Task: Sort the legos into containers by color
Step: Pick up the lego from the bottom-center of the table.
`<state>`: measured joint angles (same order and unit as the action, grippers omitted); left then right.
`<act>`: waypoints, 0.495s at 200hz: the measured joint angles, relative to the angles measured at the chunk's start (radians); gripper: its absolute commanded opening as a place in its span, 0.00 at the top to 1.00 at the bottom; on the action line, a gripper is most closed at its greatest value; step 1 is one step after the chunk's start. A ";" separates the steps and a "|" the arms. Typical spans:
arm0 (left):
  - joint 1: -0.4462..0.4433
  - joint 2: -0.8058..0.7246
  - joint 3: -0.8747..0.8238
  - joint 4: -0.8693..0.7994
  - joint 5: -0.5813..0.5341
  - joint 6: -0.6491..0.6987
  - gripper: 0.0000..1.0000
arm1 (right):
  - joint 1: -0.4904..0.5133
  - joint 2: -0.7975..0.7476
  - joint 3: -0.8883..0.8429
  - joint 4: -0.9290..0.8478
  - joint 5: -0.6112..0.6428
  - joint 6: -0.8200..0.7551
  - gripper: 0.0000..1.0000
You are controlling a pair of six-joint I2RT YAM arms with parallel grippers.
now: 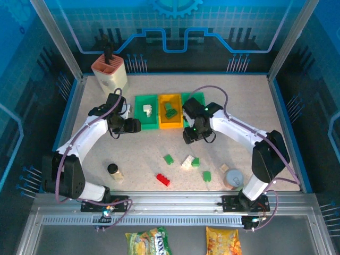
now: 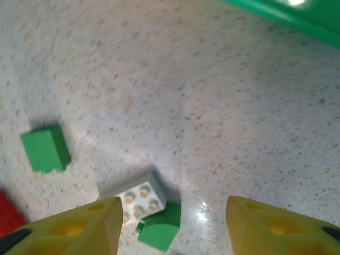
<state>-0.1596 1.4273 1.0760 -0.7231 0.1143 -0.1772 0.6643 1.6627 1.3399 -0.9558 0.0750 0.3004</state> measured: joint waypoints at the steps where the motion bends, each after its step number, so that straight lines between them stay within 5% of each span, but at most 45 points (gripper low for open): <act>1: 0.000 0.000 0.000 0.000 0.000 0.000 0.35 | 0.004 -0.001 -0.001 -0.001 0.000 -0.006 0.43; 99: 0.000 0.000 0.000 0.000 -0.001 0.000 0.35 | 0.194 0.121 0.000 -0.089 0.050 -0.208 0.25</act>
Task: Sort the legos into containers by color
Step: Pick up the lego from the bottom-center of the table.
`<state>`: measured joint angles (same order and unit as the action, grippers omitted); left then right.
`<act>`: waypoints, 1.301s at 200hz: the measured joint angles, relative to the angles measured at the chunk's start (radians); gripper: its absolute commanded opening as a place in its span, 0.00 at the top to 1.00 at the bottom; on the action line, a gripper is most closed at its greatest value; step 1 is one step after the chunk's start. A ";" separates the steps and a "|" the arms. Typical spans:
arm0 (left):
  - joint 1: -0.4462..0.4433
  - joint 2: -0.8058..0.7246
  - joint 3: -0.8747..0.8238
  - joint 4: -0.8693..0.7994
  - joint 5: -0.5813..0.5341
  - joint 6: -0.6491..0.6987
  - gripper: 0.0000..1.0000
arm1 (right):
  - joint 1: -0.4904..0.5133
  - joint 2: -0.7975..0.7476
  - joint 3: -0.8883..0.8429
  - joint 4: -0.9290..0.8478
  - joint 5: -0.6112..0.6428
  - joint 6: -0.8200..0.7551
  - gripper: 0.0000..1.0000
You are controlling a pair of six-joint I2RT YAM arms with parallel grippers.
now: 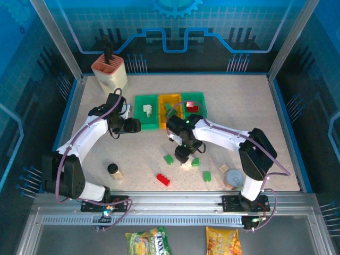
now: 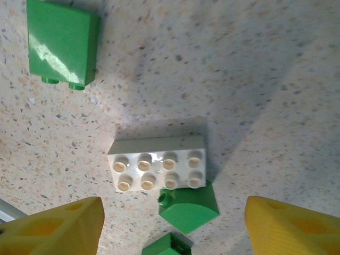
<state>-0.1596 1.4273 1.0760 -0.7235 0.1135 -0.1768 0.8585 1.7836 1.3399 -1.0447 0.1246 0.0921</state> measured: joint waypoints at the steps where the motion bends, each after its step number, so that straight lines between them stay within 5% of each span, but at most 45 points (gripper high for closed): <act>1: 0.000 0.000 0.000 0.000 0.000 0.000 0.35 | 0.001 0.002 0.000 -0.002 0.000 0.000 0.25; 84: 0.000 0.000 0.000 0.000 0.000 0.000 0.35 | 0.045 0.161 0.017 -0.022 0.004 -0.008 0.16; 182: 0.000 0.000 0.000 0.000 0.000 0.000 0.35 | 0.051 0.202 0.028 -0.034 0.018 0.003 0.38; 260: 0.000 -0.005 -0.002 0.000 -0.013 0.000 0.35 | 0.051 0.201 0.083 -0.061 0.034 0.023 0.38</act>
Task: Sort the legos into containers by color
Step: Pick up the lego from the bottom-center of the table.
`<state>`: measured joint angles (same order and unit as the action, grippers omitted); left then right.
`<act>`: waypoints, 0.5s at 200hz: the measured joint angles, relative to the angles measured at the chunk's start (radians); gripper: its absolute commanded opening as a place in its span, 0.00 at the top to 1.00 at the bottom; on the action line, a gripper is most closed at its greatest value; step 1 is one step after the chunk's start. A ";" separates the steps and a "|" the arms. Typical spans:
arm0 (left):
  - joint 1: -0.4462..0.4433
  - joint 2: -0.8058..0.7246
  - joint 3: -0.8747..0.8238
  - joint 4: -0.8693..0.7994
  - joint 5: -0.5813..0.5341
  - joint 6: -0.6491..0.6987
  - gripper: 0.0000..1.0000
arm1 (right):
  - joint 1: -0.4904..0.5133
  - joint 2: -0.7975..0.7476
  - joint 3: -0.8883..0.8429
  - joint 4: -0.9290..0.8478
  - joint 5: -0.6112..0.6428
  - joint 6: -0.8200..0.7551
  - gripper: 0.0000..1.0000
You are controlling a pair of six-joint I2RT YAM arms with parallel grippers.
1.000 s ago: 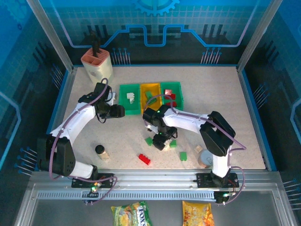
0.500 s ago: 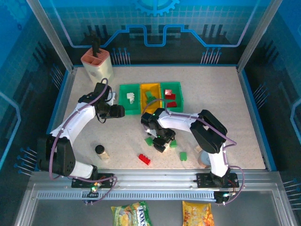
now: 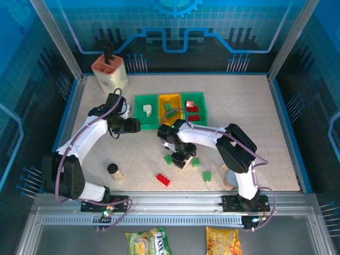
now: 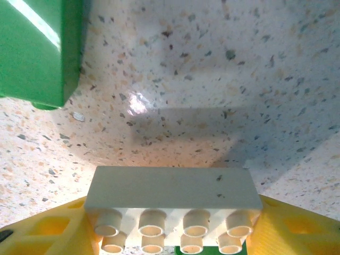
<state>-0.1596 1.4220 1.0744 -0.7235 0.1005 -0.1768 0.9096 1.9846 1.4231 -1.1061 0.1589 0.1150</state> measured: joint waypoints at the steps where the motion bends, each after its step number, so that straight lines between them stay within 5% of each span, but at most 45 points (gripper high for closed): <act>1: 0.000 0.000 0.000 0.000 0.000 0.000 0.35 | 0.000 0.000 0.002 0.000 0.000 0.001 0.38; 100: 0.007 -0.033 0.000 0.002 -0.044 0.000 0.35 | -0.055 -0.021 0.109 0.129 -0.092 0.254 0.43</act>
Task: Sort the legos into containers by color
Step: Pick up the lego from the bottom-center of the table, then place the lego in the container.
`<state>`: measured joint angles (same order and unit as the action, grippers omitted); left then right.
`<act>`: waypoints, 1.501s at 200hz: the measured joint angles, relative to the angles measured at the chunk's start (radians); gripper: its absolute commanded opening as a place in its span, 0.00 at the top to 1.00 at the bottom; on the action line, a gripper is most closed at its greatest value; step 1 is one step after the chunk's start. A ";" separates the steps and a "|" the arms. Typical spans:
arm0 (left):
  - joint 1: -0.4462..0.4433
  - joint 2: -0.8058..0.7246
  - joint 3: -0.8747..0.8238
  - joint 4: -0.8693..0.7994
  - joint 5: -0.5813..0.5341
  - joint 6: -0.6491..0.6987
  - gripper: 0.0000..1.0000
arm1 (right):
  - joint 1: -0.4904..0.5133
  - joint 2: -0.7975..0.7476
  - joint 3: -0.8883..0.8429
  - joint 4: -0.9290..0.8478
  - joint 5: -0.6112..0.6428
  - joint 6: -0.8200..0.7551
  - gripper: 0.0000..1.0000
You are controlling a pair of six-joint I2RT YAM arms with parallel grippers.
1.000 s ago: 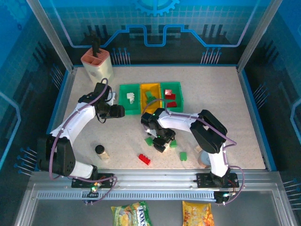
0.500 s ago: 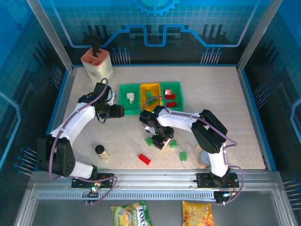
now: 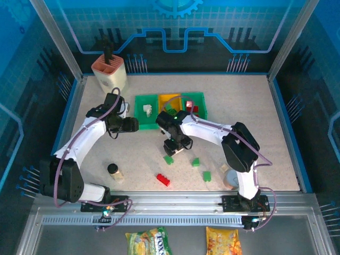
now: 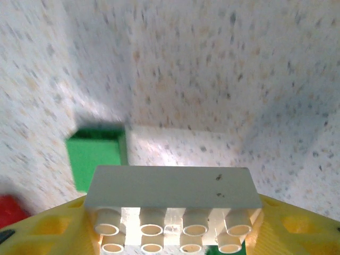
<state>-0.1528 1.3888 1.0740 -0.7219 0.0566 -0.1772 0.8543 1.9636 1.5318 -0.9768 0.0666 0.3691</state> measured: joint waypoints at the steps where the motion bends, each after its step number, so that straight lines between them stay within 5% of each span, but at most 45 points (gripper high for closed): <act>1: 0.000 0.000 0.000 0.000 0.000 0.000 0.35 | -0.002 0.000 0.001 0.005 -0.003 0.006 0.43; 105: 0.040 -0.070 -0.012 0.022 -0.022 -0.003 0.35 | -0.043 0.083 0.216 0.283 -0.162 0.330 0.48; 241: 0.064 -0.090 -0.024 0.033 -0.026 -0.007 0.34 | -0.077 0.431 0.658 0.308 -0.093 0.496 0.47; 300: 0.065 -0.090 -0.025 0.033 -0.026 -0.007 0.35 | -0.076 0.464 0.694 0.270 -0.027 0.521 0.36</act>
<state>-0.0879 1.2984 1.0492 -0.6891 0.0307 -0.1844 0.7780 2.4279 2.2257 -0.7063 0.0391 0.8906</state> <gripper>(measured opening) 0.656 0.619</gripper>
